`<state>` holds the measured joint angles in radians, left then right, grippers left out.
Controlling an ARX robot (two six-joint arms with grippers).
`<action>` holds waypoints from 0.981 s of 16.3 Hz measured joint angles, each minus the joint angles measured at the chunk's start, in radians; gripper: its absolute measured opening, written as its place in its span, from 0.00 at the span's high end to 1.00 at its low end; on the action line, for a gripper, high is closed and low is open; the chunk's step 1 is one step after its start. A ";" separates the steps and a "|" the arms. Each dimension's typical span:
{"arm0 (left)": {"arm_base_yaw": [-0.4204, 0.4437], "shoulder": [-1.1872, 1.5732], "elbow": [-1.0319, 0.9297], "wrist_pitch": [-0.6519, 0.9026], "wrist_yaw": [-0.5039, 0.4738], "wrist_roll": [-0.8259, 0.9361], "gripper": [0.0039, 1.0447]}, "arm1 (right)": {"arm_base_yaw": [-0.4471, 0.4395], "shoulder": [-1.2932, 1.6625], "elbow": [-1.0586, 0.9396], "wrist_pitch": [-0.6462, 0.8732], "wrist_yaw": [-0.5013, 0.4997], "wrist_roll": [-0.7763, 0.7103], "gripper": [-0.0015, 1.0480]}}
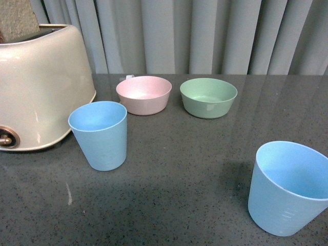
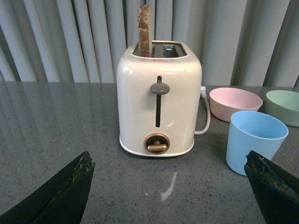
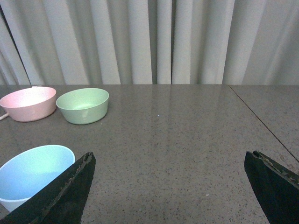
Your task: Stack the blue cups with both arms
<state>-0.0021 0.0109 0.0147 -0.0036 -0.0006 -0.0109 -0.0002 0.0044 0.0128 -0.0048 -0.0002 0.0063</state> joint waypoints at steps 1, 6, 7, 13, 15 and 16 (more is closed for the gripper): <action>0.000 0.000 0.000 0.000 0.000 0.000 0.06 | 0.000 0.000 0.000 0.000 0.000 0.000 0.06; 0.000 0.000 0.000 0.000 0.000 0.000 0.06 | 0.000 0.000 0.000 0.000 0.000 0.000 0.06; 0.000 0.000 0.000 0.000 0.000 0.000 0.06 | 0.000 0.000 0.000 0.000 0.000 0.000 0.06; -0.004 0.008 0.013 -0.056 -0.014 -0.012 0.06 | 0.000 0.000 0.000 0.000 0.000 0.000 0.06; -0.002 0.106 0.071 -0.146 -0.023 -0.057 0.06 | 0.000 0.000 0.000 0.000 0.000 0.000 0.06; 0.004 0.112 0.095 -0.133 -0.002 -0.061 0.06 | 0.000 0.000 0.000 0.000 0.000 0.000 0.06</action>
<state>0.0017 0.1230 0.1101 -0.1368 -0.0021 -0.0723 -0.0002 0.0044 0.0128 -0.0048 -0.0002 0.0063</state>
